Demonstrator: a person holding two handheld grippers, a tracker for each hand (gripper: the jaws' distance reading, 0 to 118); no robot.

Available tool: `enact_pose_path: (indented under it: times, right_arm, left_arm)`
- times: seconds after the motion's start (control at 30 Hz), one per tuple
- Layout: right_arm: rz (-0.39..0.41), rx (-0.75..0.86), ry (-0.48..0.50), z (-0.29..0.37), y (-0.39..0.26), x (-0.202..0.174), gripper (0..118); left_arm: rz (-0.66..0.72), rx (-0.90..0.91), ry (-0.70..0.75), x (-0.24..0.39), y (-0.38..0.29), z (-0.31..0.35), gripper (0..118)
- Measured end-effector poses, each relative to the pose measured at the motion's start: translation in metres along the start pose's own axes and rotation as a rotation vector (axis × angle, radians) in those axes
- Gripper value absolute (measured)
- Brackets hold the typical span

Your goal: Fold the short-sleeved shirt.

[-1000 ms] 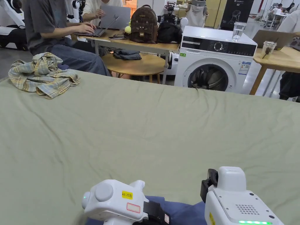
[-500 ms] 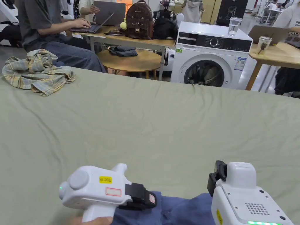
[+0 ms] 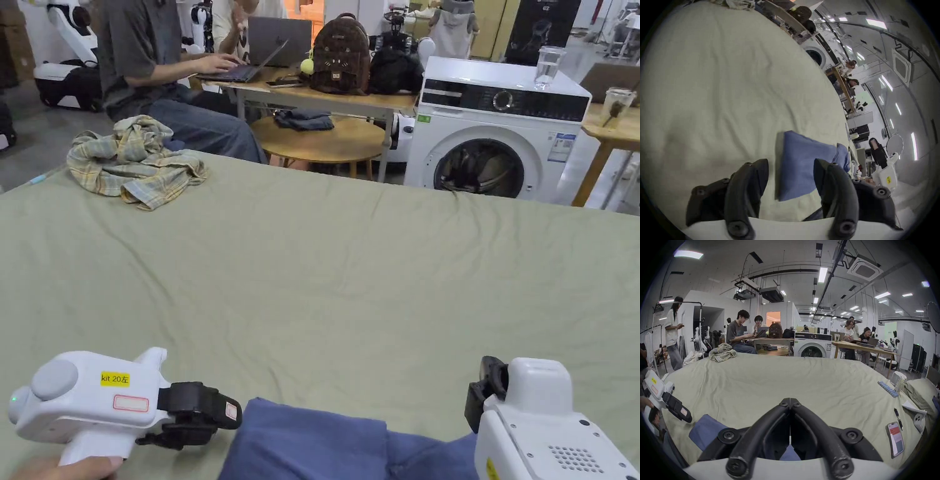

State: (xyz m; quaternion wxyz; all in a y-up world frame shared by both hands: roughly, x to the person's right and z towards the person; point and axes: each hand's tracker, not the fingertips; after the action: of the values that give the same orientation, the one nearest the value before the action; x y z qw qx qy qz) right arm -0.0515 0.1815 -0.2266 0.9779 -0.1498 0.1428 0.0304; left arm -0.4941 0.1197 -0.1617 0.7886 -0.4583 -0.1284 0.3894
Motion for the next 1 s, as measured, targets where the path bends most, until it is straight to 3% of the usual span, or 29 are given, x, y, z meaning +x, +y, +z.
enact_pose_path:
  times: [0.17,0.27,0.33,0.37,0.4,0.43,0.47,0.87,1.0]
  right_arm:
    - [0.002,-0.008,0.006,-0.001,-0.002,-0.003,0]
    - [0.004,-0.017,0.003,-0.001,-0.003,-0.004,0]
    - [0.000,-0.024,0.004,-0.001,-0.005,-0.003,0]
    - [-0.001,-0.025,0.006,-0.001,-0.005,-0.003,0]
    - [0.000,-0.026,0.003,-0.001,-0.006,-0.003,0]
    - [0.003,-0.028,0.003,-0.001,-0.006,-0.003,0]
    - [0.003,-0.030,0.004,-0.001,-0.006,-0.003,0]
    - [0.007,-0.040,0.003,-0.001,-0.006,0.000,0]
    - [0.002,-0.036,0.007,-0.001,-0.004,0.000,0]
  left_arm:
    - [0.004,-0.132,-0.134,-0.020,-0.002,-0.041,58]
    - [-0.002,-0.132,-0.264,-0.027,-0.002,-0.061,58]
    - [0.004,-0.134,-0.274,-0.032,0.001,-0.067,58]
    - [0.014,-0.132,-0.319,-0.036,0.002,-0.070,57]
    - [0.026,-0.130,-0.349,-0.040,0.002,-0.071,46]
    - [0.051,-0.115,-0.348,-0.044,0.002,-0.071,27]
    - [0.070,-0.106,-0.309,-0.047,0.002,-0.071,19]
    - [-0.018,0.009,-0.264,-0.006,-0.006,-0.023,12]
    - [-0.097,0.050,-0.163,0.016,-0.002,0.010,12]
